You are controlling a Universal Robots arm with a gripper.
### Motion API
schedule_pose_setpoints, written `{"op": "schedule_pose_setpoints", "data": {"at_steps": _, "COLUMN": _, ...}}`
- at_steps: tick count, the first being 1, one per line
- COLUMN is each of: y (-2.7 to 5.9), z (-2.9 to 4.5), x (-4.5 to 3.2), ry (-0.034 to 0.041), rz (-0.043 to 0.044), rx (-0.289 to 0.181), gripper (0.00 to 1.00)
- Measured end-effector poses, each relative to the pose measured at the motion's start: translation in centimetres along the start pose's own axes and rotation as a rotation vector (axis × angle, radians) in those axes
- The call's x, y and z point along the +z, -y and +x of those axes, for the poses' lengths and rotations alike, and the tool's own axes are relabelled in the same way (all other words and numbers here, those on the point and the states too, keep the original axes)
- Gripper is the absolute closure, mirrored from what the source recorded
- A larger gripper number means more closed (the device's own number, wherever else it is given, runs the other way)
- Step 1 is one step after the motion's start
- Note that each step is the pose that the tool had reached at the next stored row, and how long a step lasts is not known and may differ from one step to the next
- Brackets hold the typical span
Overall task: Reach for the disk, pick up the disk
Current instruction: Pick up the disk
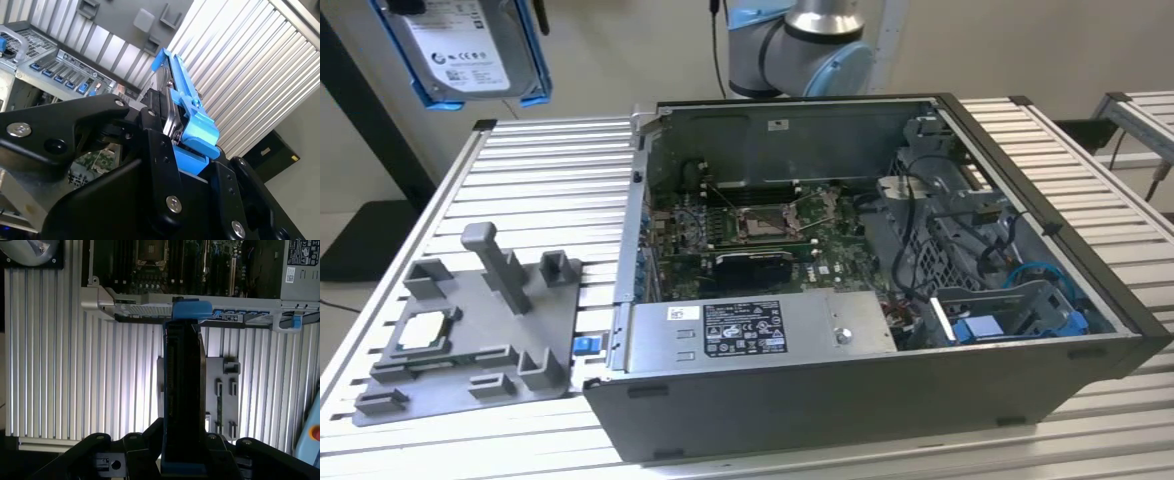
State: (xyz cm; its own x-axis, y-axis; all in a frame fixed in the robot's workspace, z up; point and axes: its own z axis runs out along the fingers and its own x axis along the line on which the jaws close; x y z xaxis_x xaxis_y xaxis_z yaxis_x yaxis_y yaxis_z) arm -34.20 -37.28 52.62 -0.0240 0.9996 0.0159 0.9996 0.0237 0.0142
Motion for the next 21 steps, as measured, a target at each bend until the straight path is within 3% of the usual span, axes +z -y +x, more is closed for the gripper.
{"op": "schedule_pose_setpoints", "data": {"at_steps": 21, "y": -3.98, "z": -0.1, "x": 0.06, "ry": 0.0, "rz": 0.0018, "rx": 0.0, "gripper": 1.0}}
